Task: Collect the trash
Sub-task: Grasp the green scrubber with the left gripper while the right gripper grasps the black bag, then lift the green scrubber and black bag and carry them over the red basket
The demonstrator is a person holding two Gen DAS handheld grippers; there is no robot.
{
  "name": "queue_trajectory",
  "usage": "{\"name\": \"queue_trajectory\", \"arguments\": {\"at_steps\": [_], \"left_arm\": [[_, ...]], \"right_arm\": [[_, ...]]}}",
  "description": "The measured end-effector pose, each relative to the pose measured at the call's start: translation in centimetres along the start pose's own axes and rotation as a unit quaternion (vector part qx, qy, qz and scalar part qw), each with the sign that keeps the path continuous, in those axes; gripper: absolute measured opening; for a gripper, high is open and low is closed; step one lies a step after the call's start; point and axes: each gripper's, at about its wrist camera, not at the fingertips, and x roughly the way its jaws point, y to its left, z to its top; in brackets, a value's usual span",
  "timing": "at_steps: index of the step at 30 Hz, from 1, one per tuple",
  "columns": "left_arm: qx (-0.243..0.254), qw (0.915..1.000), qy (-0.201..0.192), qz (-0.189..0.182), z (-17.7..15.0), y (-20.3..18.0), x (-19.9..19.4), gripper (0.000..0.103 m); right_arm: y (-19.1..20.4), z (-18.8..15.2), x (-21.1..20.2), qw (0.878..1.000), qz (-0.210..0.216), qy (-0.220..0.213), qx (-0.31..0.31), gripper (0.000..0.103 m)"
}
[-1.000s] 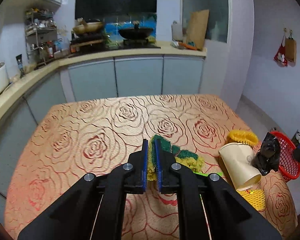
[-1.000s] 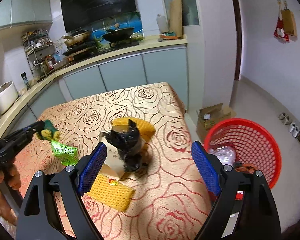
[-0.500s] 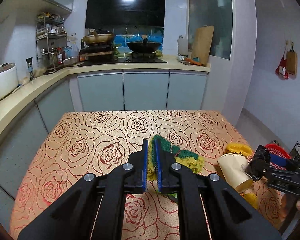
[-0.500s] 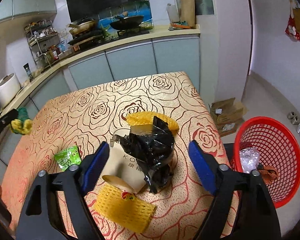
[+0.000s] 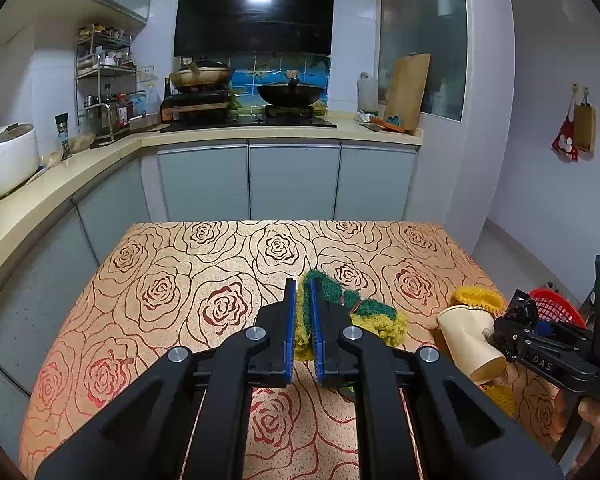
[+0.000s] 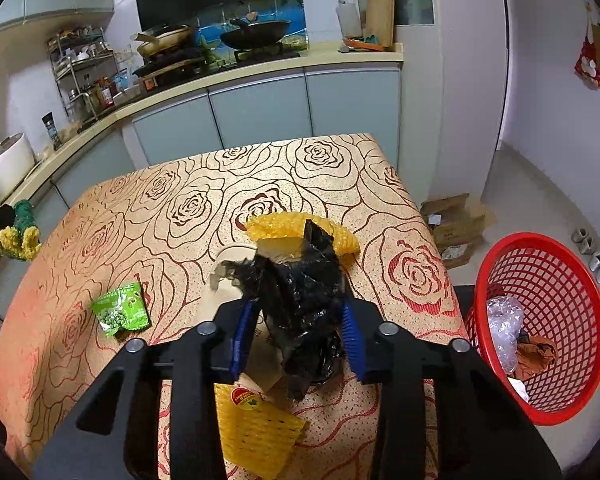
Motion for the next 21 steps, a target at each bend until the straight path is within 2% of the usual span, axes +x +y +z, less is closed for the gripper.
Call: {"name": "queue_trajectory", "arguments": {"at_steps": [4,11,21], "left_arm": [[-0.003,1.0,-0.001,0.001,-0.1,0.0,-0.2,0.007],[-0.002,1.0,-0.005,0.003,0.1,0.1,-0.7,0.007],[0.007,0.9998,-0.019,0.0,0.6,-0.7,-2.0,0.007]], "right_arm": [[0.3,-0.1,-0.3,1.0,-0.003,-0.004,-0.007,0.027],[0.1,-0.3,-1.9,1.0,0.001,-0.016,-0.002,0.026],[-0.5,0.3,-6.2,0.999,0.007,-0.052,0.002,0.026]]}}
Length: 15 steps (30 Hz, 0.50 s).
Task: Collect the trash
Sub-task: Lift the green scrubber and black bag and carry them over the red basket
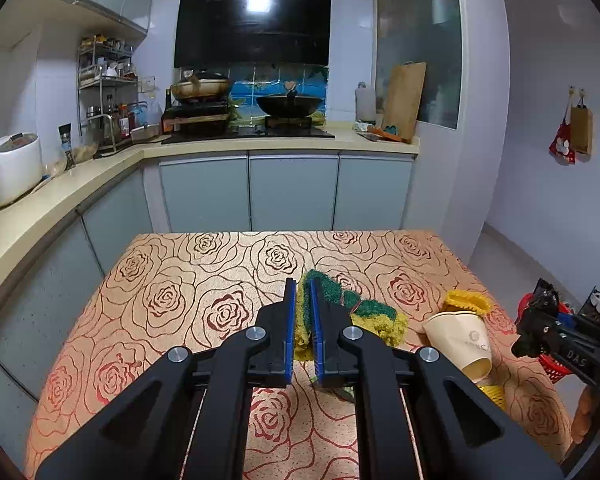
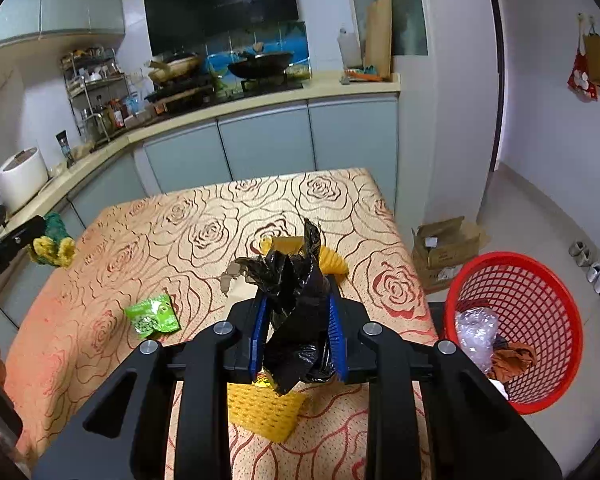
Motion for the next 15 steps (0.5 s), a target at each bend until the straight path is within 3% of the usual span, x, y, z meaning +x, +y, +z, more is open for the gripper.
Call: {"name": "queue_trajectory", "arguments": {"at_steps": [15], "left_arm": [[0.025,0.9988,-0.021,-0.036,1.2,-3.4,-1.7,0.007]], "right_arm": [[-2.5,0.7,-5.3,0.999,-0.015,-0.042,0.023,0.026]]}}
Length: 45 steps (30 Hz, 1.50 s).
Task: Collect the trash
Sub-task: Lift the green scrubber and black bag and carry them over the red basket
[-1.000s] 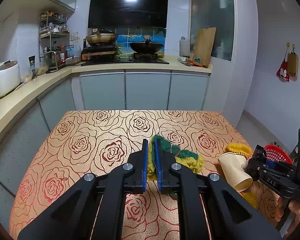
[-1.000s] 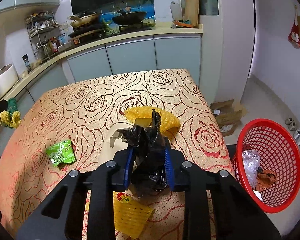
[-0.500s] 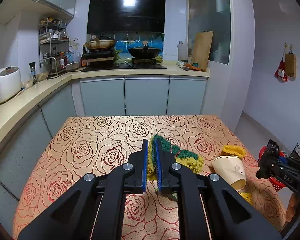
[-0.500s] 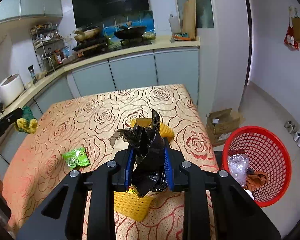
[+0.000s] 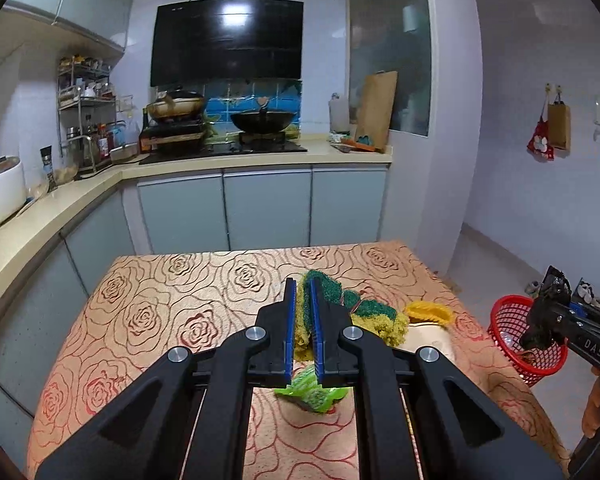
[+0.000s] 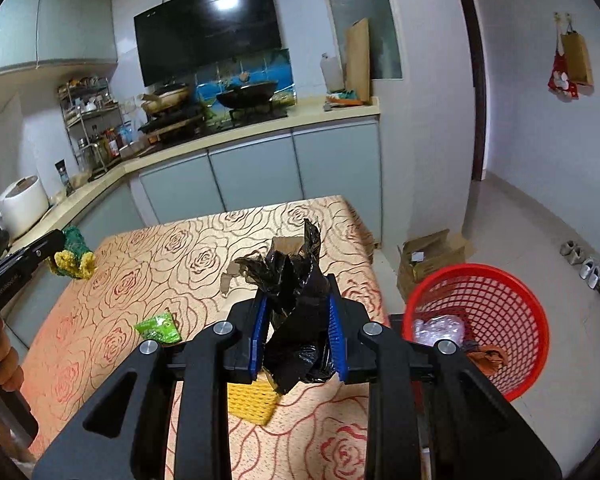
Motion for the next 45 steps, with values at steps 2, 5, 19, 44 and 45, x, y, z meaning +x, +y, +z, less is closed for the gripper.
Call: {"name": "queue_trajectory", "arguments": {"at_steps": [2,5,19,44,45], "left_arm": [[0.003,1.0,-0.002,-0.006,0.2,-0.6,0.0,0.007],[0.008,0.9998,-0.005,-0.017,0.5,-1.7,0.0,0.007],[0.019,0.9962,-0.01,-0.085,1.5,-7.4,0.9,0.007],[0.08,0.9754,0.037,-0.202,1.4,-23.2,7.3,0.007],[0.083,0.9746,0.04,-0.204,1.2,-23.7,7.7,0.007]], "right_arm": [[-0.7,0.2,-0.5,1.0,-0.007,-0.005,0.003,0.026],[-1.7,0.5,-1.0,1.0,-0.017,-0.013,0.009,0.026],[-5.9,0.8,-3.1,0.997,-0.056,-0.034,0.032,0.026],[-15.6,0.2,-3.6,0.987,-0.133,-0.023,0.087,0.026],[-15.8,0.2,-3.3,0.987,-0.134,-0.019,0.087,0.026]]}}
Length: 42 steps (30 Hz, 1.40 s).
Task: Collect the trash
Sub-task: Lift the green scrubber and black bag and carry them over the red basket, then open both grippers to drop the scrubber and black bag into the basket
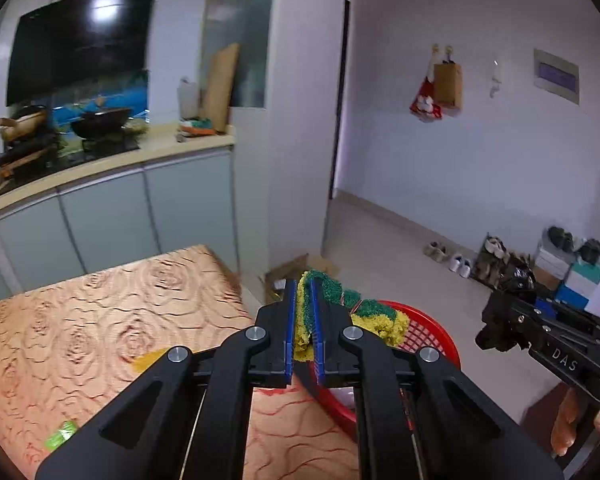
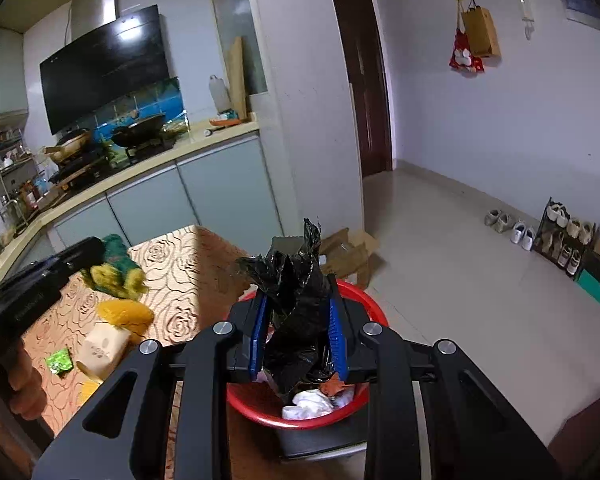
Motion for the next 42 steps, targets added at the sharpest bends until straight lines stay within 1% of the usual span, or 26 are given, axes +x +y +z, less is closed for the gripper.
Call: {"name": "queue_trajectory", "arguments": {"at_steps": [3,7,13,20,21,24,25,27,28,32,38,42], "left_arm": [[0.007,0.9998,0.012,-0.015,-0.6,-1.2,1.9,0.007],[0.016,0.9992,0.027,-0.027,-1.5,-2.4,4.0,0.007],[0.02,0.9979,0.054,-0.028,-2.6,-3.0,6.9,0.007],[0.025,0.9965,0.074,-0.031,-3.6,-3.5,8.9,0.007],[0.026,0.9963,0.075,-0.032,-3.7,-3.7,9.0,0.007],[0.027,0.9958,0.08,-0.036,-3.9,-3.9,9.5,0.011],[0.027,0.9956,0.082,-0.037,-4.0,-3.9,9.6,0.014],[0.028,0.9954,0.084,-0.038,-4.0,-3.9,9.8,0.024],[0.027,0.9953,0.084,-0.039,-4.1,-3.9,9.8,0.031],[0.028,0.9952,0.083,-0.042,-4.1,-4.0,9.7,0.045],[0.015,0.996,0.074,-0.047,-3.2,-3.6,8.6,0.06],[0.007,0.9976,0.055,-0.041,-2.0,-2.7,6.8,0.064]], "right_arm": [[-0.4,0.0,1.1,1.0,-0.002,0.009,-0.002,0.026],[-0.9,-0.3,2.3,1.0,-0.003,0.02,-0.003,0.026],[-1.7,-0.9,4.7,0.999,0.004,0.05,0.005,0.026],[-1.9,-1.6,6.3,0.997,0.009,0.07,0.008,0.028],[-2.0,-1.7,6.5,0.997,0.011,0.074,0.01,0.029],[-2.2,-1.9,6.9,0.996,0.015,0.081,0.016,0.039],[-2.4,-2.0,7.0,0.996,0.017,0.083,0.018,0.043],[-2.5,-2.2,7.2,0.996,0.02,0.087,0.022,0.044],[-2.5,-2.2,7.2,0.996,0.02,0.088,0.022,0.045],[-2.8,-2.1,7.0,0.996,0.021,0.086,0.028,0.045],[-3.2,-1.6,5.6,0.997,0.017,0.069,0.036,0.045],[-3.5,-1.3,4.3,0.998,0.012,0.055,0.039,0.046]]}}
